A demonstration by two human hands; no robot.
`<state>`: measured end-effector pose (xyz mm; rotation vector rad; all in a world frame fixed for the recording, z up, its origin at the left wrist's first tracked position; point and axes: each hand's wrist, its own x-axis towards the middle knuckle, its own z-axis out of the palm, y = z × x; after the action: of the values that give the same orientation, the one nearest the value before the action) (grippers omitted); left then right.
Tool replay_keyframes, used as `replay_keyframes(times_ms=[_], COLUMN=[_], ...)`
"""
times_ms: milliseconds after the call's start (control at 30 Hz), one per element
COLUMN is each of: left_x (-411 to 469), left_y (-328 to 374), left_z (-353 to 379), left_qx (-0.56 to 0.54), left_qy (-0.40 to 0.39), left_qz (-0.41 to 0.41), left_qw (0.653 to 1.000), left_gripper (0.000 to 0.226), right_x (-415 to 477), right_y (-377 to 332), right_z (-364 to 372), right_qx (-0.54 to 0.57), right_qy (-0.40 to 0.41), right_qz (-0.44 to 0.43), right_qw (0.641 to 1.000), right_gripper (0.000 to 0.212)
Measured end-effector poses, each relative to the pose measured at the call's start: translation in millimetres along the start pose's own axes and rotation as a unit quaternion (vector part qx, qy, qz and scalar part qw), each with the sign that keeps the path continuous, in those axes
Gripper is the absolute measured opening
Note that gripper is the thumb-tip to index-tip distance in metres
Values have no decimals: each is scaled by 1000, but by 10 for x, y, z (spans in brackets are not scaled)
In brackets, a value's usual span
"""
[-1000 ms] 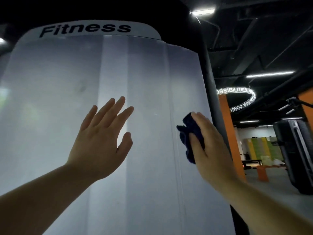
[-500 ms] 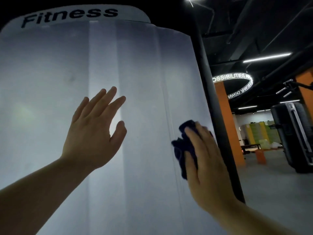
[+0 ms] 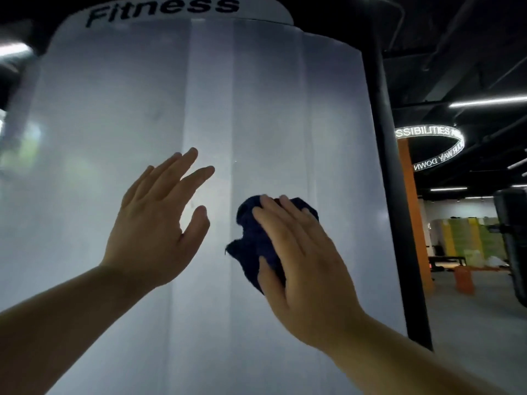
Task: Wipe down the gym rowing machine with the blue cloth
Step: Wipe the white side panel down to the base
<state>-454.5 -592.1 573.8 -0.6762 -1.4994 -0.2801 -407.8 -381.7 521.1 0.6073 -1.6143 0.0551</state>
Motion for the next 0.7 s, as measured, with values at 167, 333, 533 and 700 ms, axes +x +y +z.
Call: replay_keyframes(times_ms=[167, 333, 533, 700], left_x=[-27, -189, -558, -650], left_y=[14, -99, -700, -868], left_z=[-8, -96, -283, -230], left_qx=[-40, -45, 8, -10], left_qy=[41, 34, -36, -12], left_qz=[-78, -117, -90, -76], left_qw=[995, 992, 995, 997], left_gripper=[55, 57, 59, 59], right_x=[494, 625, 682, 1133], right_y=[540, 88, -83, -276], right_z=[-362, -35, 49, 232], right_qx=[10, 8, -34, -52], right_qy=[-39, 39, -78, 72], right_qz=[-5, 96, -173, 100], right_qw=[999, 995, 981, 991], right_gripper=[52, 50, 39, 42])
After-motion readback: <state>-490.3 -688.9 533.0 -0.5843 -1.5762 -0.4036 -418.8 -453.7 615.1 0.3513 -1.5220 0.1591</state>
